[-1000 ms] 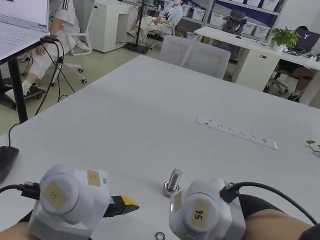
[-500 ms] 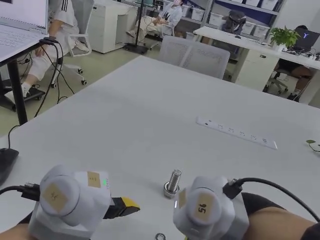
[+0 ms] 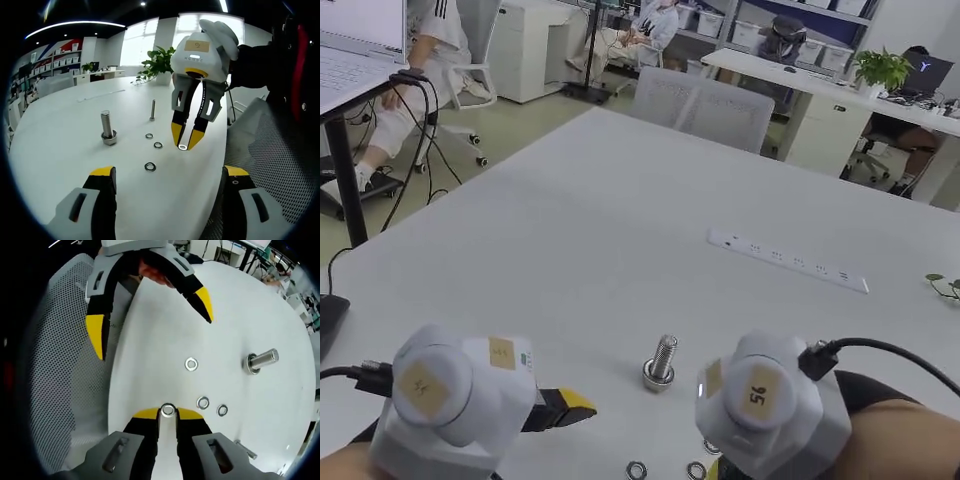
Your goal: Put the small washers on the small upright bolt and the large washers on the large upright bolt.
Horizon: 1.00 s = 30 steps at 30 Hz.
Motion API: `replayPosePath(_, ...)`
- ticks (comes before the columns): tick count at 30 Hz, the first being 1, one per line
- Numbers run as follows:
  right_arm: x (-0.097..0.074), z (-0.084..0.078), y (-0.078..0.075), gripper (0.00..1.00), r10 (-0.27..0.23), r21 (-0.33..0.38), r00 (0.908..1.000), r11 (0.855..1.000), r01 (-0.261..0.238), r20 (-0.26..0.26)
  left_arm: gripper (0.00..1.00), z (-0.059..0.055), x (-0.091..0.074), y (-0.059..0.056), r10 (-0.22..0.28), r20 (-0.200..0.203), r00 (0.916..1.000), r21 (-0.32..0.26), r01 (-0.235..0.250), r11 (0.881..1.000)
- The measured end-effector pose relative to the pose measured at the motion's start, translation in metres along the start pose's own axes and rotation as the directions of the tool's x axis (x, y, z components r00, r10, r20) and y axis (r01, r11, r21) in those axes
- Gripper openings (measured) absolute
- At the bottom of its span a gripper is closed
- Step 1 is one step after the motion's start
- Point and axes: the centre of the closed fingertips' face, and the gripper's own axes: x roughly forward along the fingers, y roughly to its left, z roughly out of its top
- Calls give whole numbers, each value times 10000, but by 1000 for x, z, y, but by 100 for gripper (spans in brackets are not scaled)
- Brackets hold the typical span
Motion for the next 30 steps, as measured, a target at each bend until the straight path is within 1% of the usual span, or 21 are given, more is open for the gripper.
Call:
replayPosePath(8, -13, -8, -6, 13, -204, 371, 9997, 9991, 199, 154, 87, 1, 1, 2, -33, -2, 10000, 4, 33, 10000)
replayPosePath(11, -20, -12, -8, 13, -347, 522, 9992, 9981, 337, 198, 87, 2, 2, 3, -50, -5, 10000, 20, 50, 10000)
replayPosePath(21, -42, -23, -14, 13, -598, 833, 9978, 9949, 572, 297, 87, 4, 4, 6, -148, -20, 9999, 91, 148, 9998)
replayPosePath(25, -54, -24, -19, 13, -771, 990, 9961, 9924, 725, 435, 87, 4, 4, 7, -212, -53, 9998, 150, 213, 9997)
replayPosePath(30, -70, -28, -30, 13, -1076, 1160, 9929, 9881, 1012, 505, 87, 8, 6, 8, -277, -40, 9996, 228, 278, 9994)
